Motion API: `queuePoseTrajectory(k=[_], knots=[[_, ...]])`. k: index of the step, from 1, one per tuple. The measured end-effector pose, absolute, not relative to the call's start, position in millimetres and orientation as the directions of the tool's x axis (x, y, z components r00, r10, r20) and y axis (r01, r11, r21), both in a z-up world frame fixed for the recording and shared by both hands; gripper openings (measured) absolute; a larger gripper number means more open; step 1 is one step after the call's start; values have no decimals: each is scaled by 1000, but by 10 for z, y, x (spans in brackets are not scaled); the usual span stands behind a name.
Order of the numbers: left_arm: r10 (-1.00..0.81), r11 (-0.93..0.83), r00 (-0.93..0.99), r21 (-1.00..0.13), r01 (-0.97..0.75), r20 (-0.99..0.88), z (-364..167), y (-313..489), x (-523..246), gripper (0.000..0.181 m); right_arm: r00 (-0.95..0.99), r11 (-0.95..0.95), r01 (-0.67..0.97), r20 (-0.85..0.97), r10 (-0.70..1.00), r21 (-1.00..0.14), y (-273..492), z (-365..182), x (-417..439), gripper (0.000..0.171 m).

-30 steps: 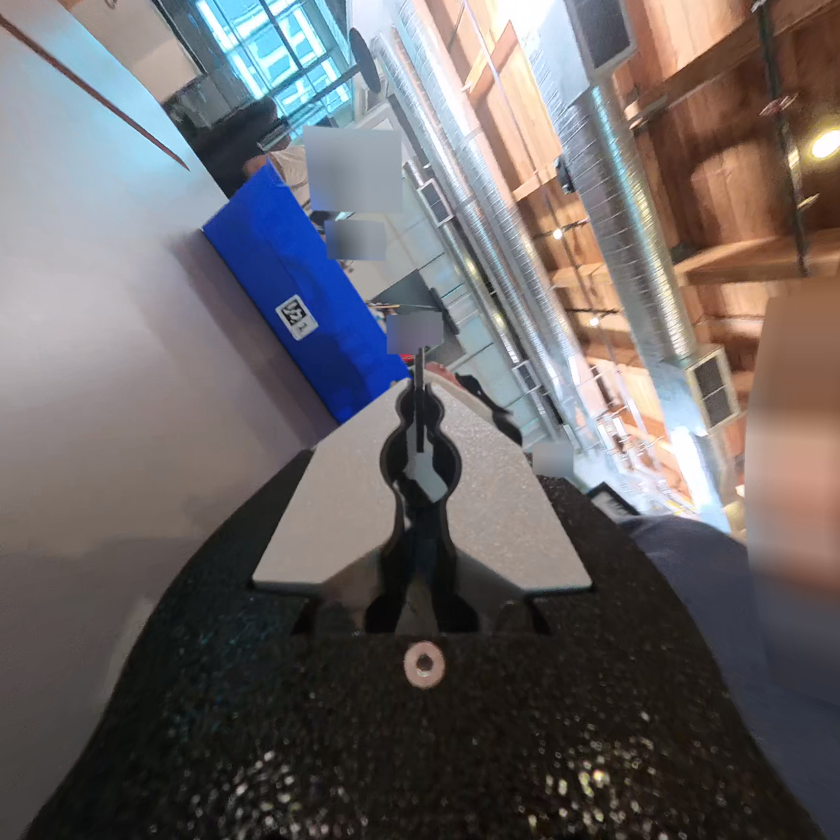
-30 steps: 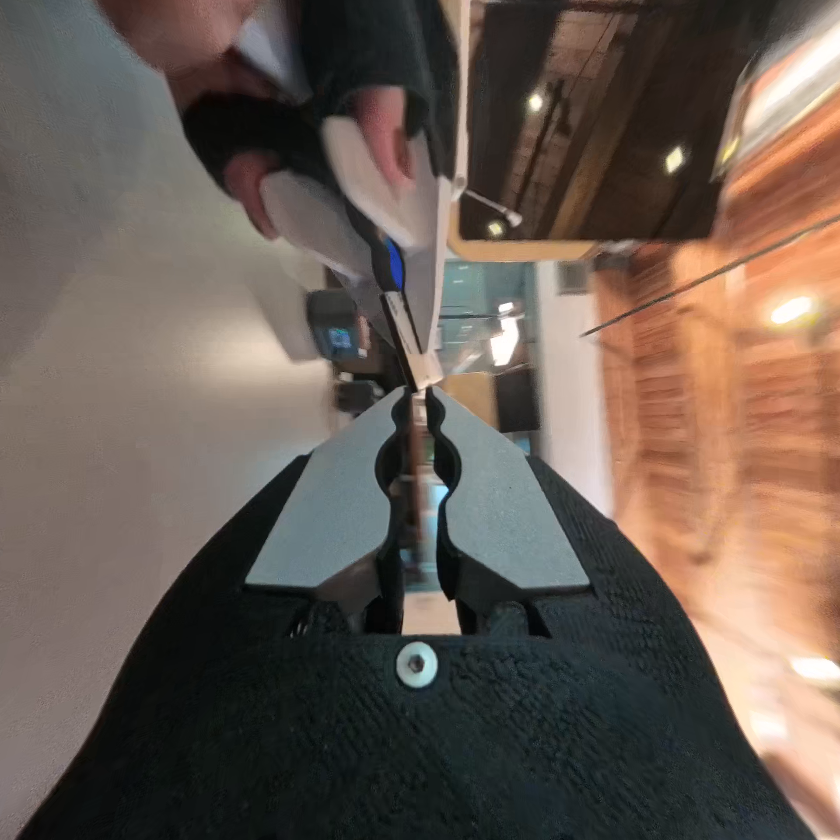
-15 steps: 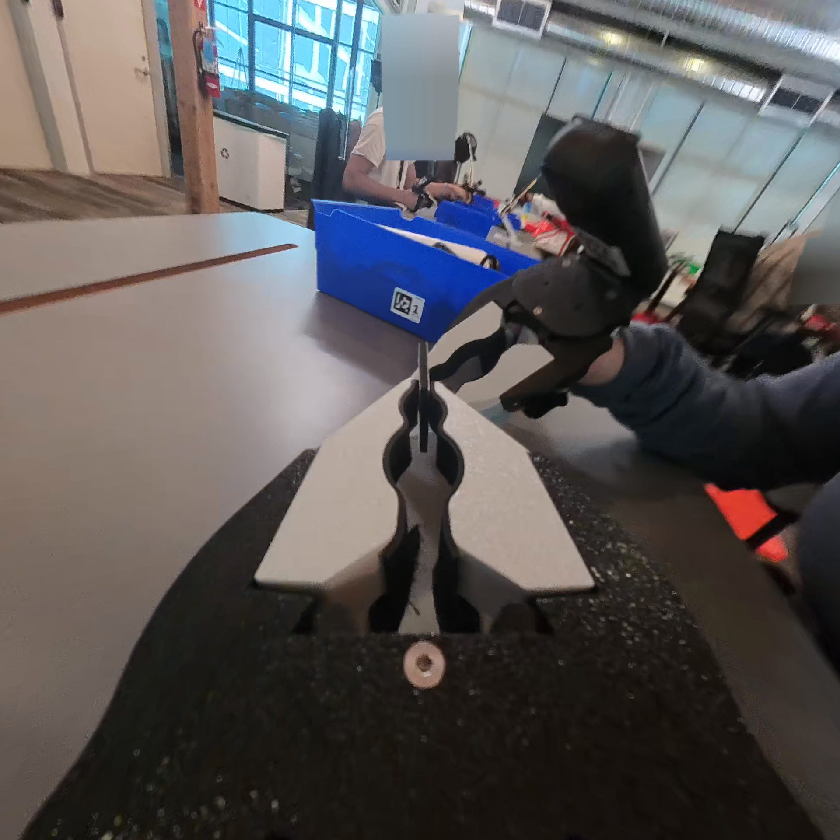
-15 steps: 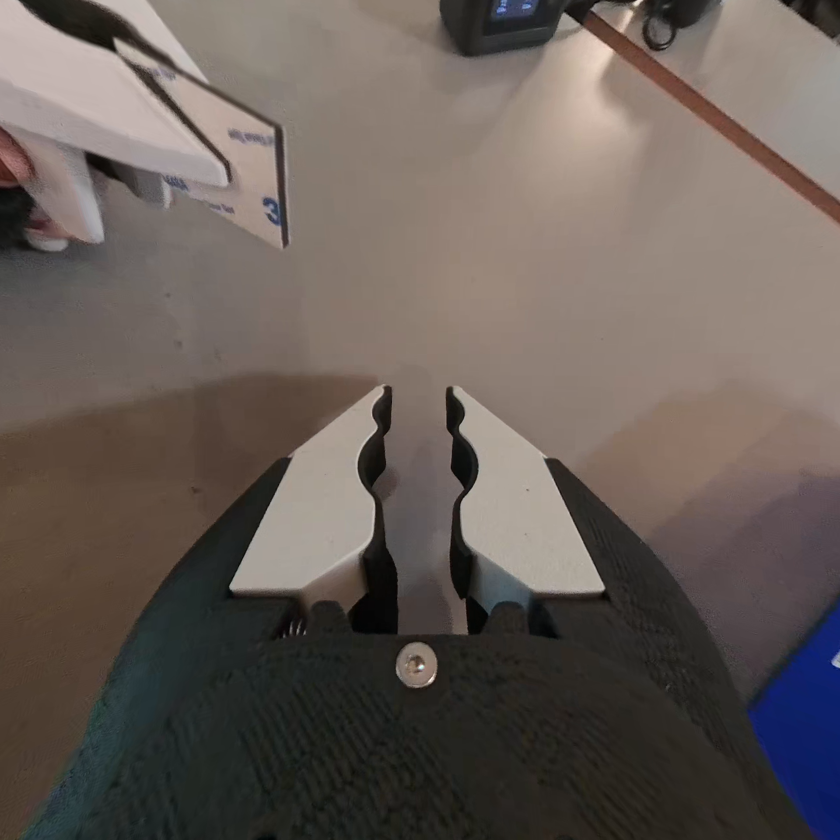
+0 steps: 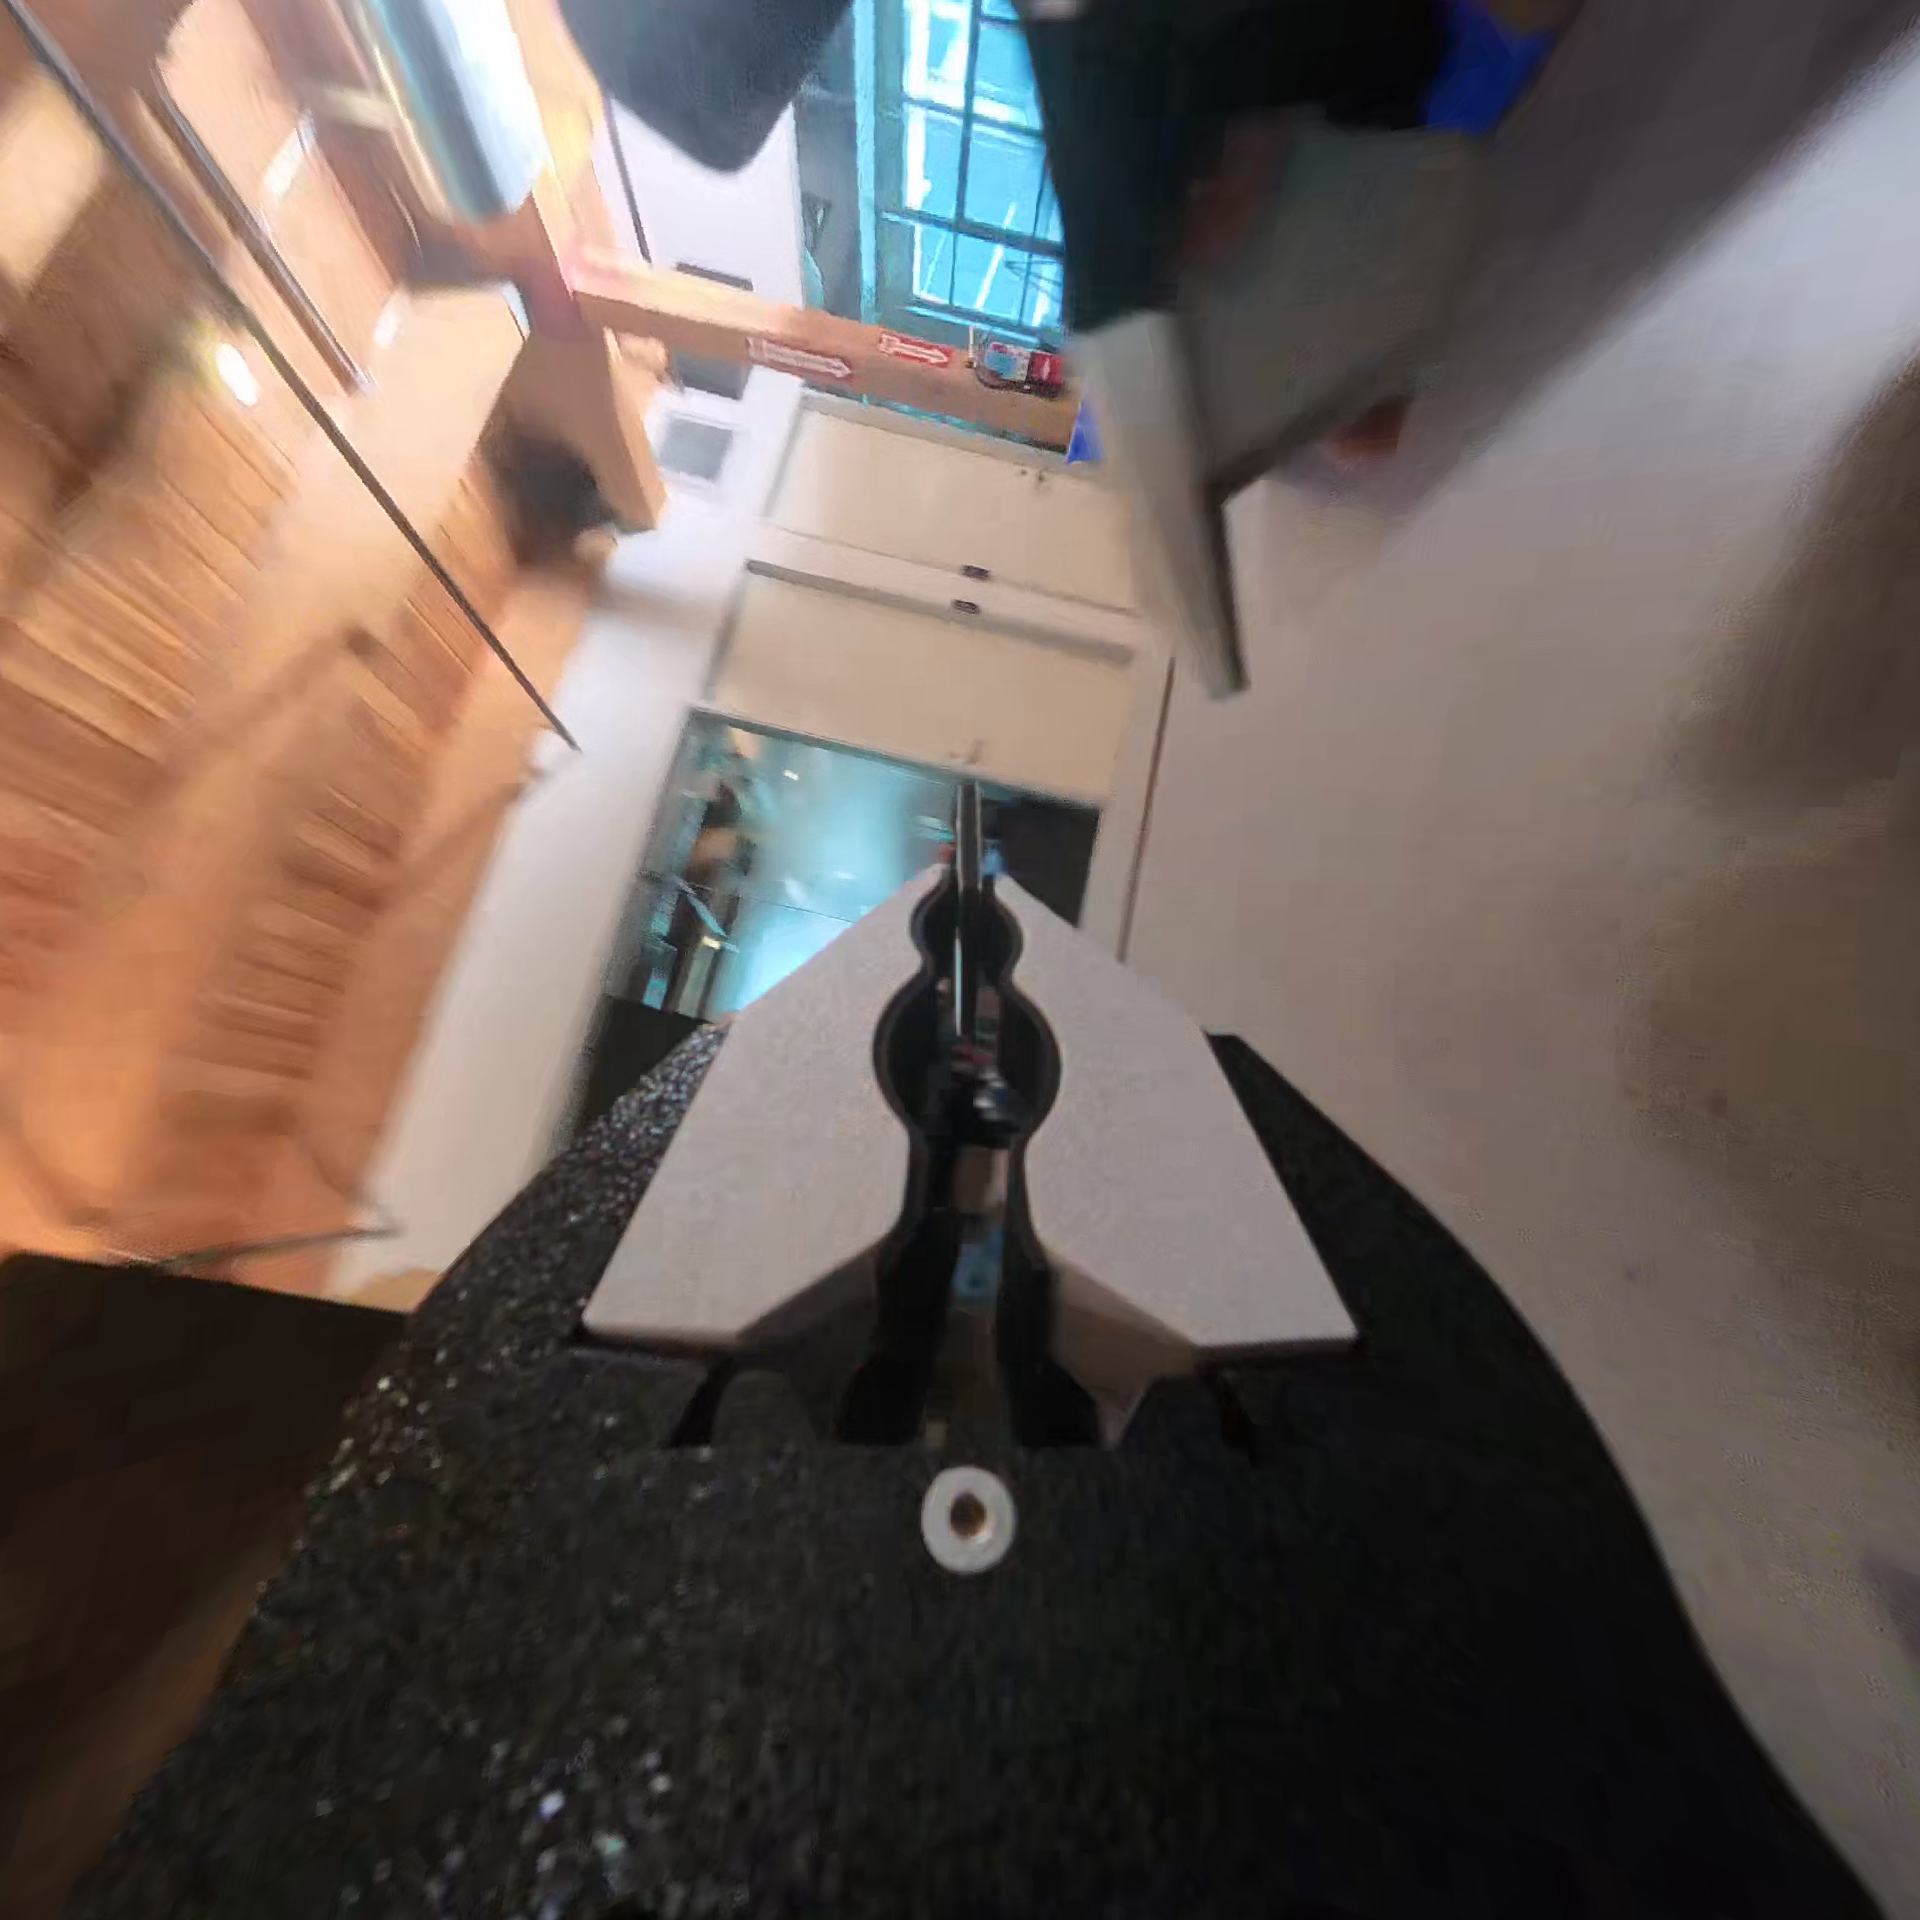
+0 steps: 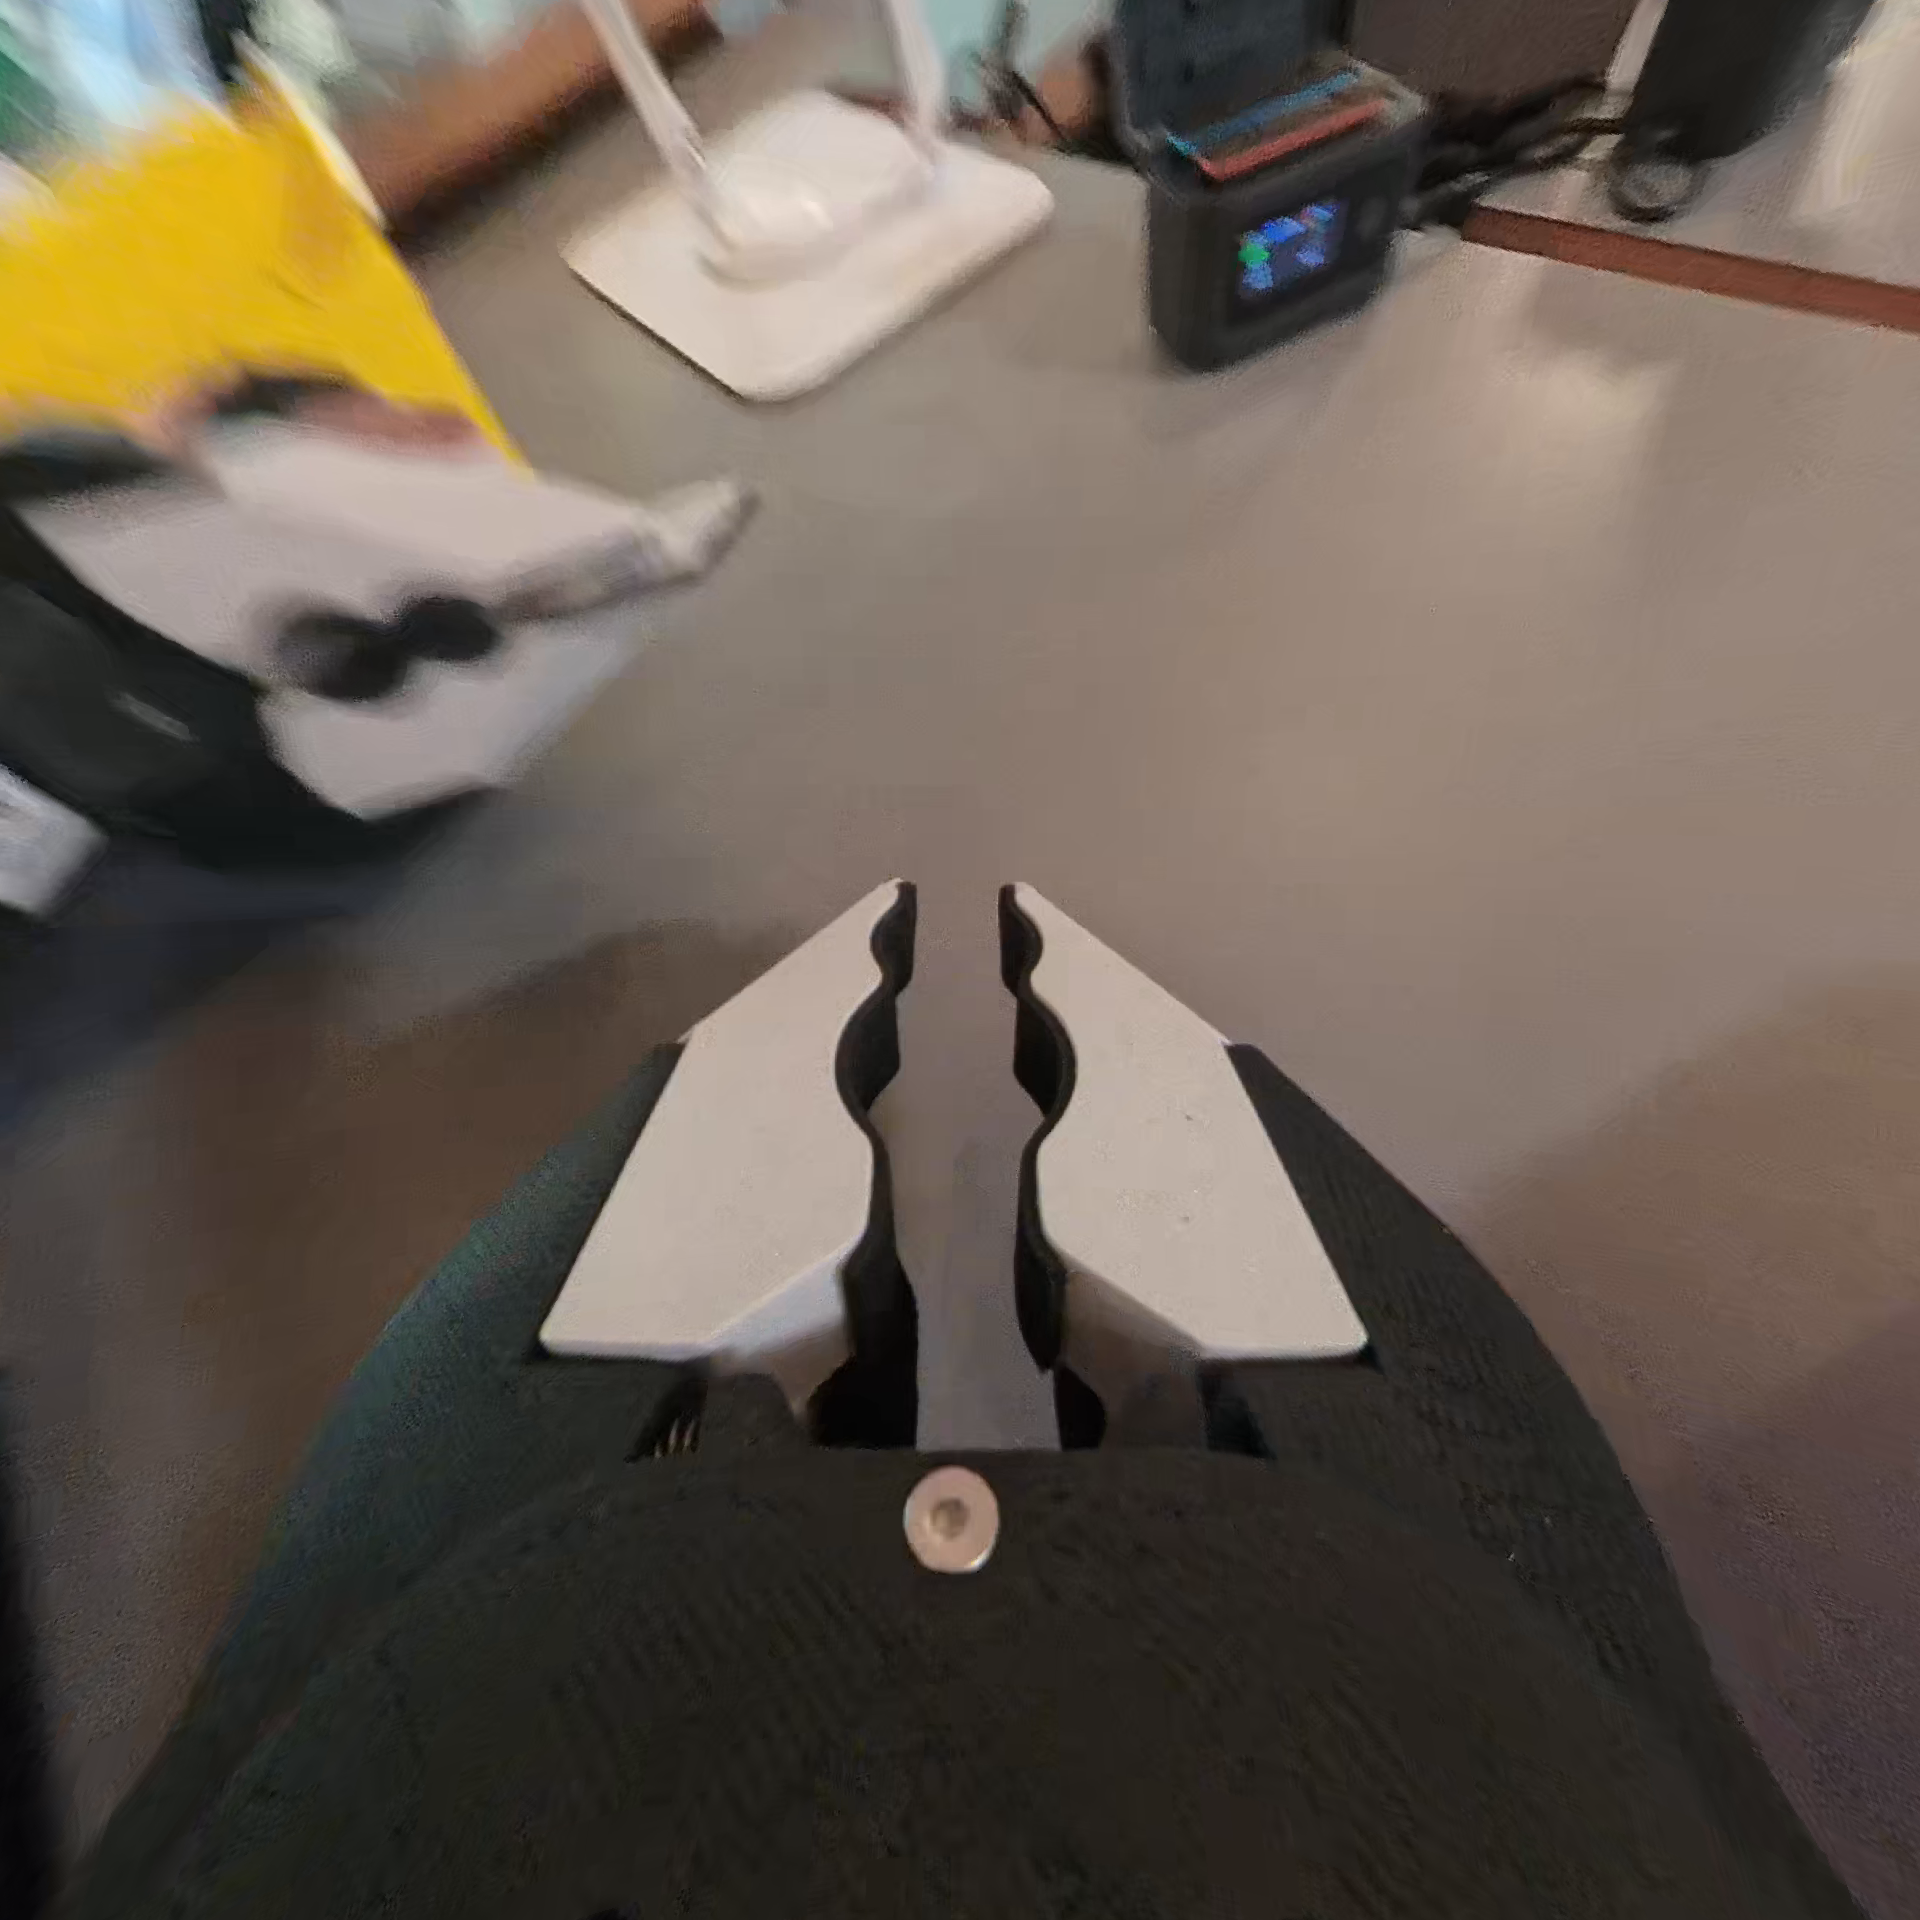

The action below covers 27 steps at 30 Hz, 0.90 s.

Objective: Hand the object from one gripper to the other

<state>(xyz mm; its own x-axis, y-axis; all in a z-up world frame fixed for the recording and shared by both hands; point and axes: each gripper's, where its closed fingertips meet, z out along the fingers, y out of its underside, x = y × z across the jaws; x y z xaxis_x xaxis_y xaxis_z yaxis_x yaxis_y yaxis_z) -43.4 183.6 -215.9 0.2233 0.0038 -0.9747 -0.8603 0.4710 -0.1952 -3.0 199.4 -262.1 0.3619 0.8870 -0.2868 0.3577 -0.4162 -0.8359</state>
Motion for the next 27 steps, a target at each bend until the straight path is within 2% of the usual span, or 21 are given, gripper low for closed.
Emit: queuePoseTrajectory(k=[2,4,6,10,13,15,17,20,22,24,27], knots=[[63,485,141,-93,-869,-988,-2174,1786,-343,1,212,-559,221,-520,827,-799,1861,-2387,-88,17],[84,501,129,-70,-862,-988,-2153,1747,-280,1,104,-656,160,-648,754,-738,1815,-2257,-73,23],[96,514,116,-51,-856,-989,-2144,1716,-237,1,53,-694,165,-696,716,-701,1780,-2248,-63,26],[107,541,55,12,-841,-993,-2212,1656,-109,1,-65,-753,174,-771,634,-634,1641,-2192,-121,23],[103,552,42,23,-833,-994,-2241,1631,-59,1,-77,-754,186,-774,628,-630,1618,-2226,-137,10],[8,577,113,-88,-812,-994,-2289,1645,-50,9,-73,-732,181,-752,655,-656,1633,-2230,-133,5],[-187,557,272,-330,-762,-944,-2333,1691,-75,26,-44,-683,149,-694,718,-715,1697,-2213,-124,3],[-476,421,510,-695,-583,-716,-2277,1753,-131,47,18,-522,116,-524,851,-845,1796,-2176,-84,2],[-645,321,579,-865,-387,-498,-2224,1716,-124,45,53,-358,143,-354,934,-923,1809,-2184,-65,2],[-757,211,578,-951,-226,-306,-2190,1687,-131,39,76,-171,207,-158,984,-963,1795,-2238,-56,2],[-822,123,538,-980,-155,-188,-2231,1670,-142,26,32,113,272,126,991,-956,1676,-2285,-75,2]])
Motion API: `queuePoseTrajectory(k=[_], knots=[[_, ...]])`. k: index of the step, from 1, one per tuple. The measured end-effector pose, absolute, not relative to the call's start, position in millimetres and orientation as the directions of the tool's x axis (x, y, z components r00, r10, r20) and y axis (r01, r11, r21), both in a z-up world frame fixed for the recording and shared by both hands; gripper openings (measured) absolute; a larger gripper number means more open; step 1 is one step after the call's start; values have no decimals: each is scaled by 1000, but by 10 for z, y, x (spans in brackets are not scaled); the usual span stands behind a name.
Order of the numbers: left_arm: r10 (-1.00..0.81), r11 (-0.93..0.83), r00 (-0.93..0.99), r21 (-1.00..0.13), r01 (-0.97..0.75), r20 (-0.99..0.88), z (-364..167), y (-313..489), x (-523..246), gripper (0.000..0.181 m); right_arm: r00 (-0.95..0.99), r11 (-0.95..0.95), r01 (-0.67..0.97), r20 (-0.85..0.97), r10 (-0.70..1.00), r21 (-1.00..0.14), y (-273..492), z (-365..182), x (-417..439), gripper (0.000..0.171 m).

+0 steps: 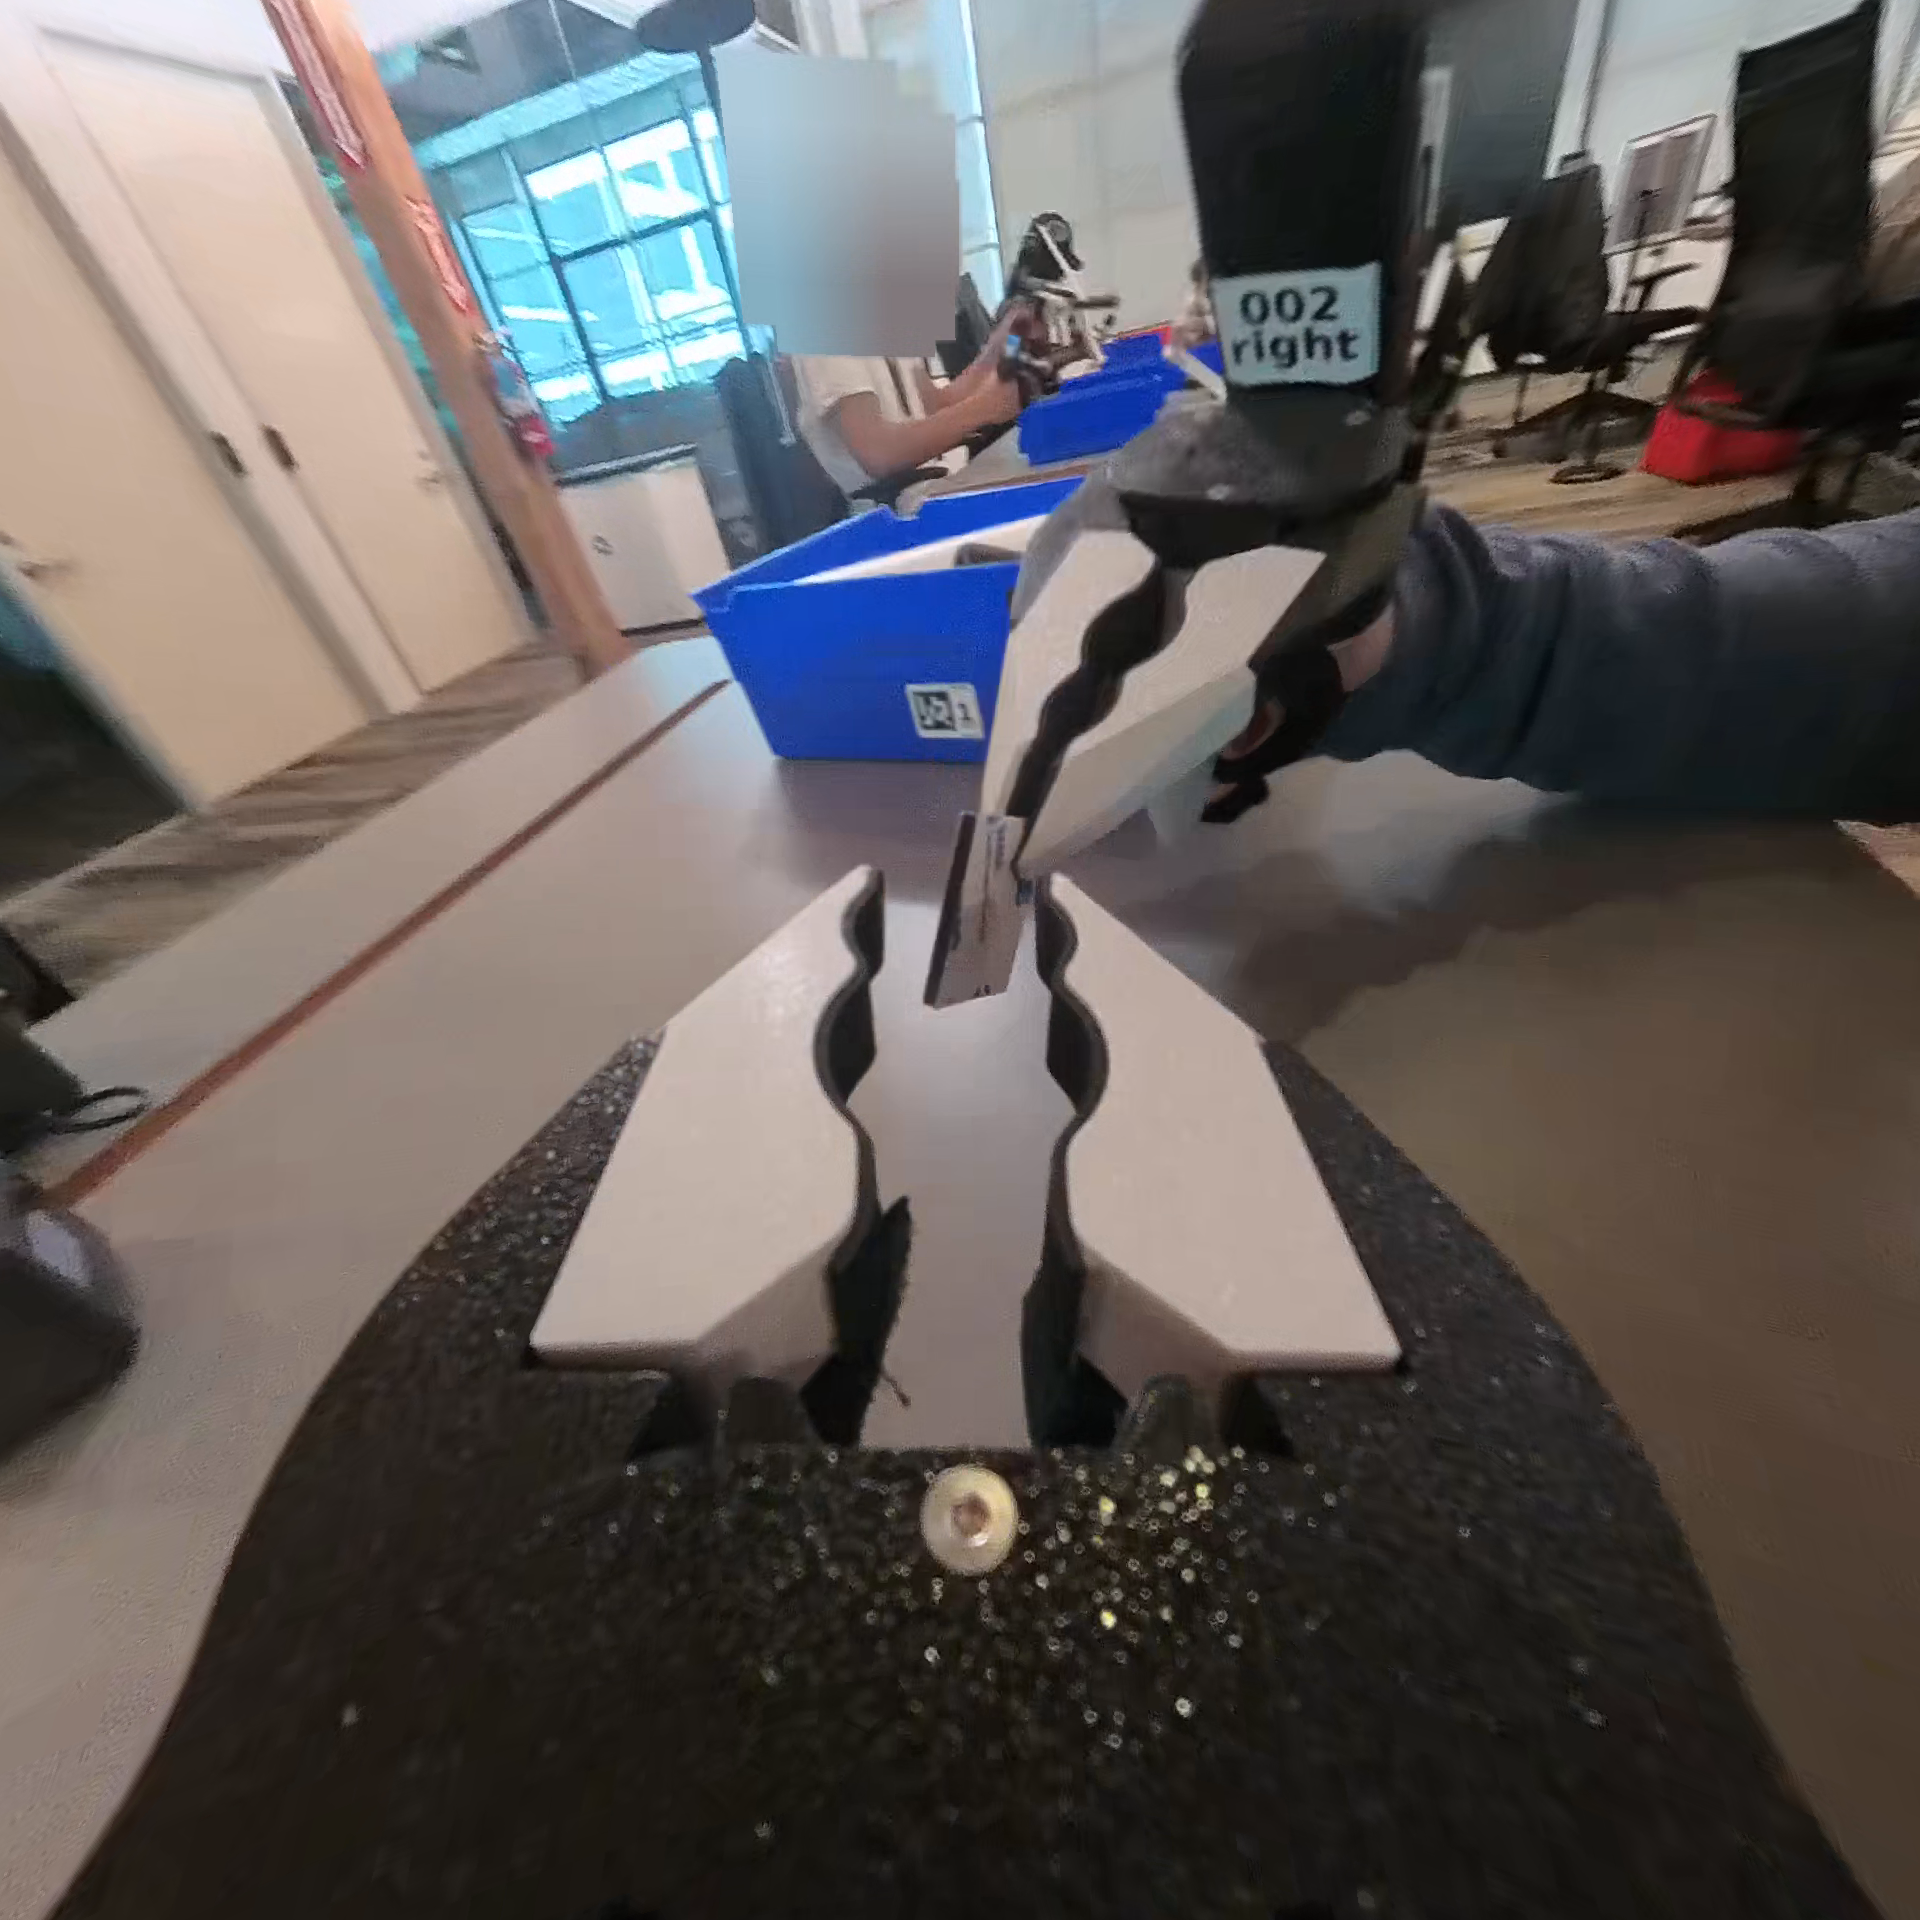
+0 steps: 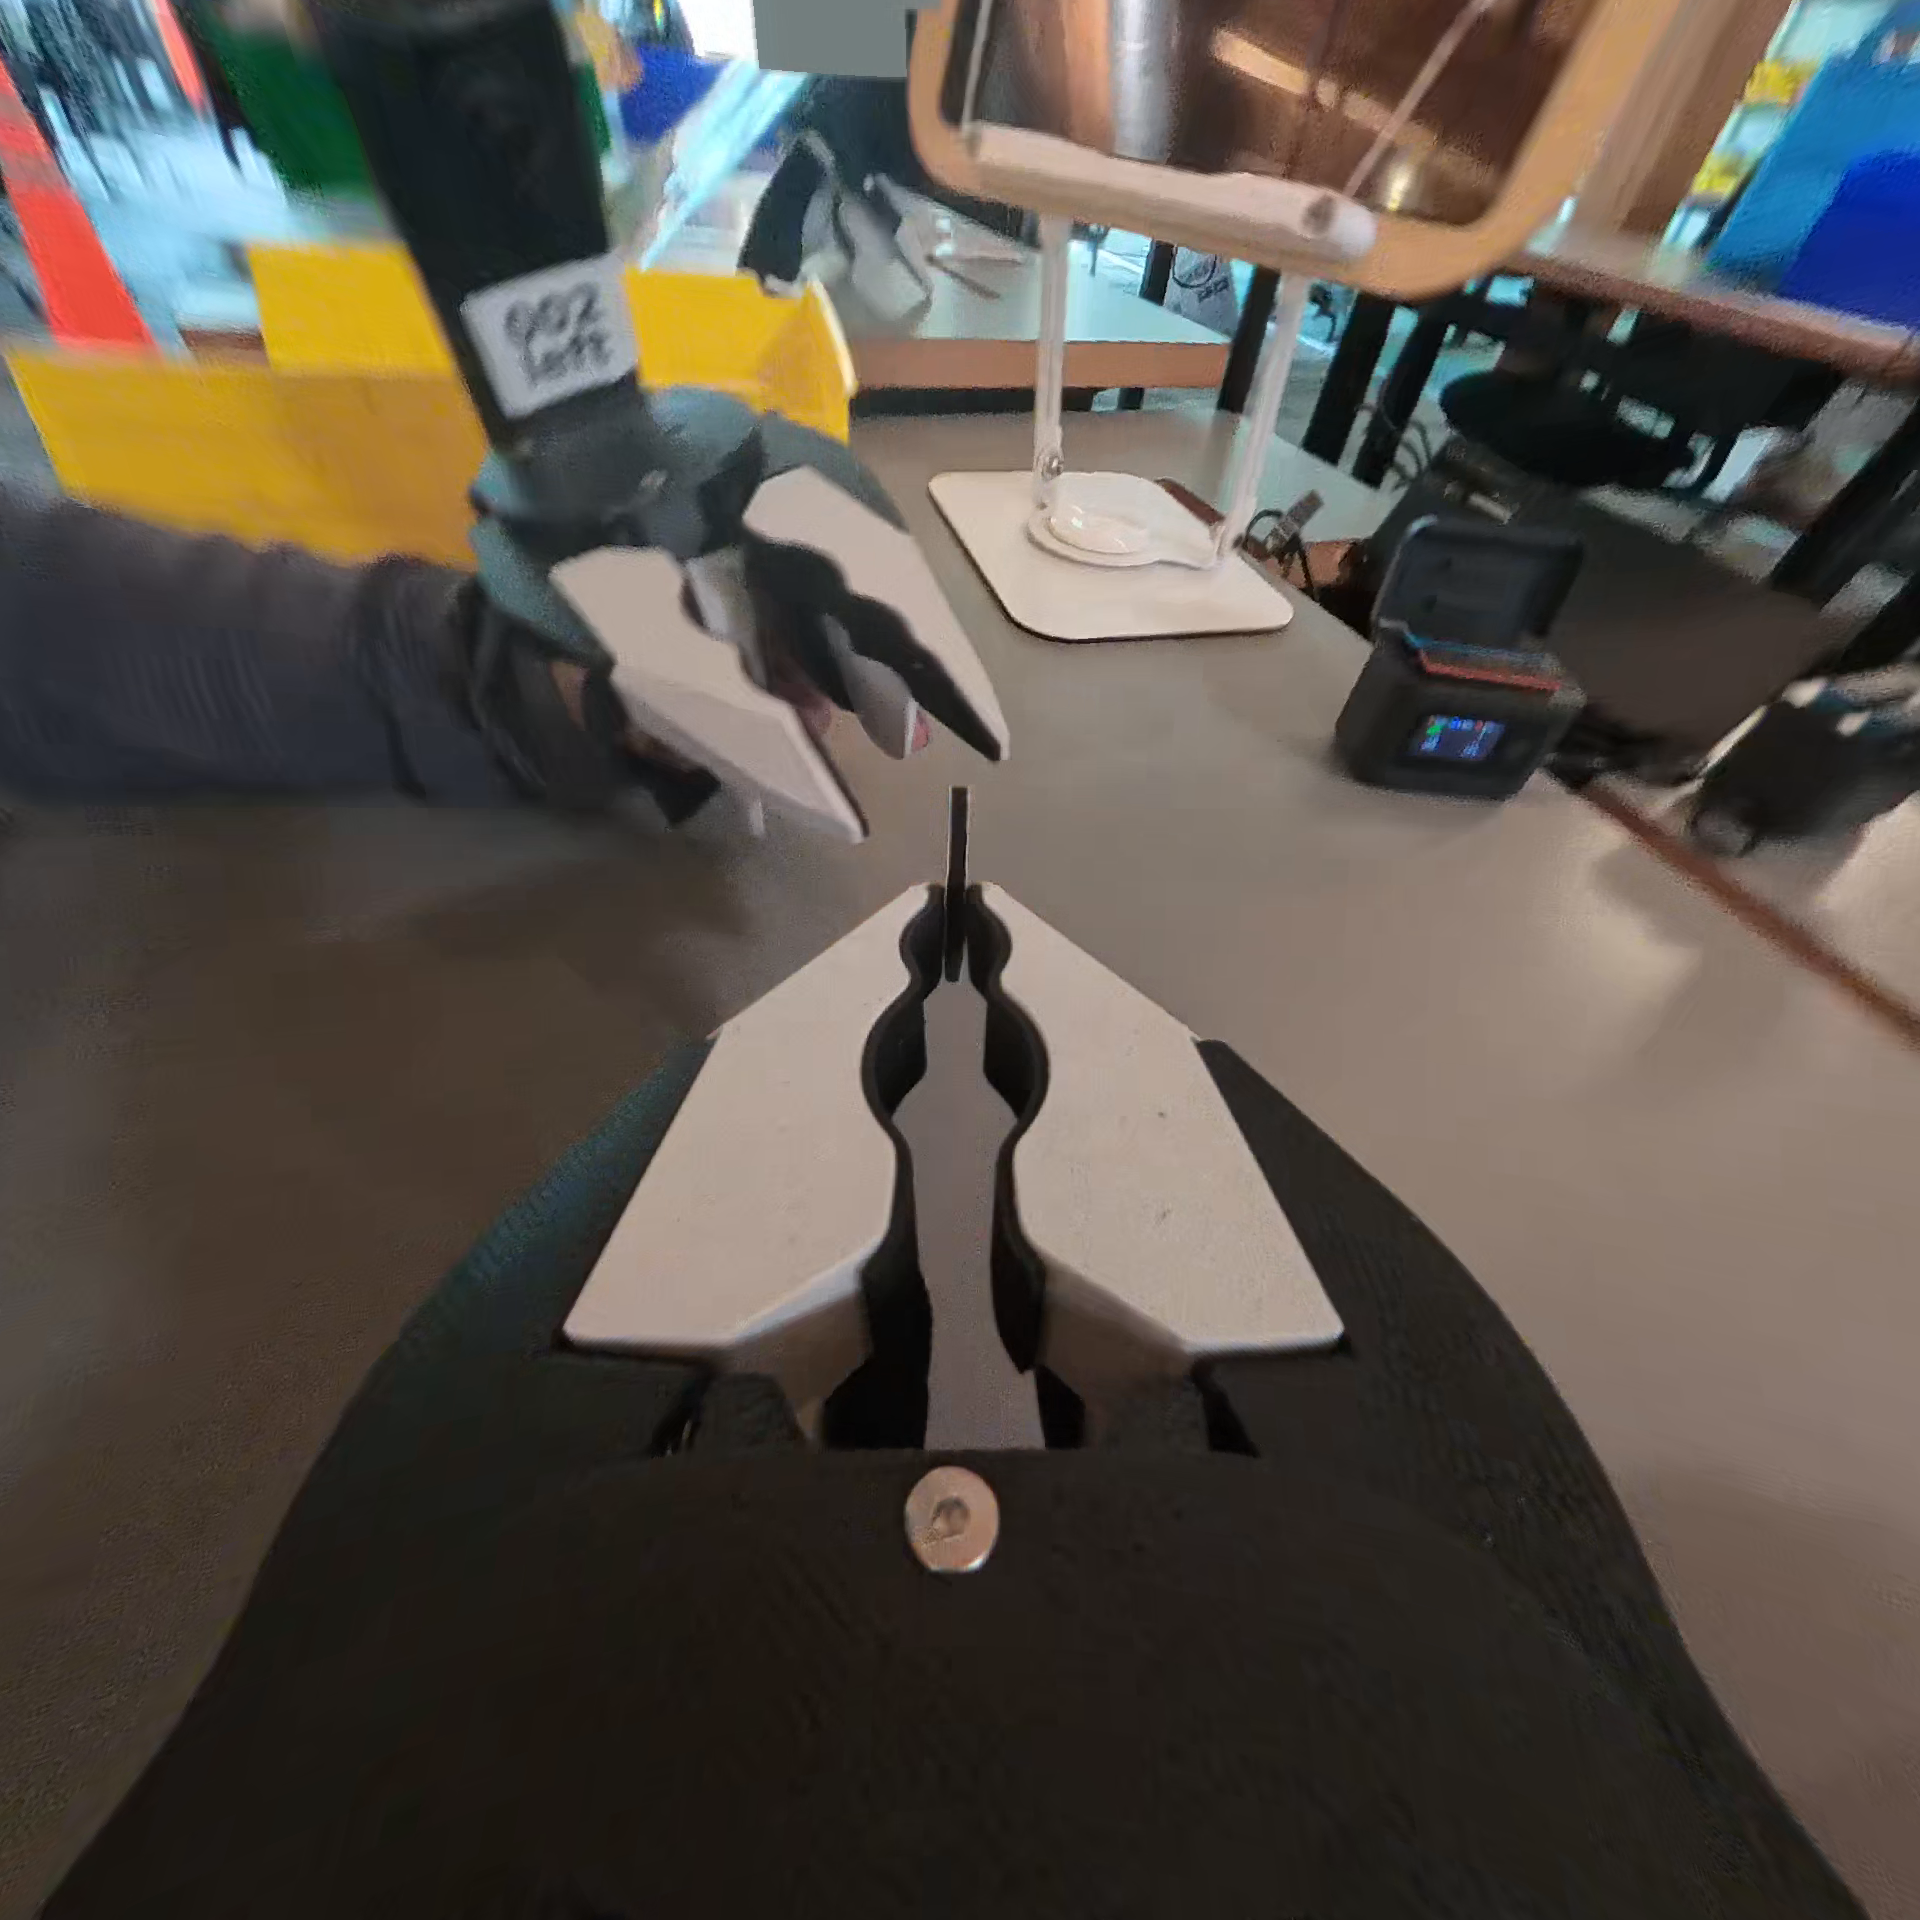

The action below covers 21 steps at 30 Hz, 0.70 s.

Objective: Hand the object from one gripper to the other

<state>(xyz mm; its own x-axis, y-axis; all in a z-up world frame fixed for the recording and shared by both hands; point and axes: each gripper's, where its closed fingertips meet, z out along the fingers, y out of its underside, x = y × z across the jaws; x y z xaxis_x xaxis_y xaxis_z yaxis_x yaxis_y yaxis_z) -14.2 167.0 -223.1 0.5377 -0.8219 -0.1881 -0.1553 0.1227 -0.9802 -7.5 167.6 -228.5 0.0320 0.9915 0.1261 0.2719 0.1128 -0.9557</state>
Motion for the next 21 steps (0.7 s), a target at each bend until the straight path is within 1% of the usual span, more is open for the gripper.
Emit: queuePoseTrajectory(k=[2,3,5,7,9,10,11,13,16,18,20,21], knots=[[-858,111,478,-976,-186,-189,-2317,1601,-88,19,7,223,276,234,972,-935,1606,-2280,-96,2],[-864,110,464,-972,-208,-197,-2358,1586,-68,20,-5,259,271,268,963,-927,1574,-2271,-102,2],[-841,150,479,-959,-242,-252,-2371,1608,-84,5,-33,311,269,314,949,-912,1527,-2283,-97,2],[-847,160,468,-960,-231,-253,-2340,1584,-71,1,-8,314,236,322,947,-919,1549,-2238,-93,4],[-871,138,455,-981,-137,-186,-2232,1547,-47,1,10,300,204,308,951,-932,1566,-2181,-84,15],[-885,141,439,-988,-64,-154,-2143,1510,-46,1,12,303,198,311,950,-932,1566,-2167,-80,27],[-898,136,423,-991,2,-122,-2064,1480,-55,1,10,314,194,322,947,-929,1557,-2156,-77,29],[-920,131,382,-987,95,-85,-1958,1418,-68,1,0,340,158,344,939,-927,1503,-2101,-79,24],[-940,100,337,-986,135,-49,-1928,1359,-27,1,-38,331,78,329,943,-940,1377,-1996,-89,11],[-936,53,351,-983,178,14,-1891,1400,-44,5,-21,361,68,361,933,-930,1381,-1953,-83,2],[-918,34,394,-981,192,45,-1903,1478,-66,36,82,420,130,432,898,-898,1536,-1897,-39,2],[-909,33,414,-981,191,50,-1925,1511,-84,37,156,445,194,475,866,-874,1667,-1844,34,2]])
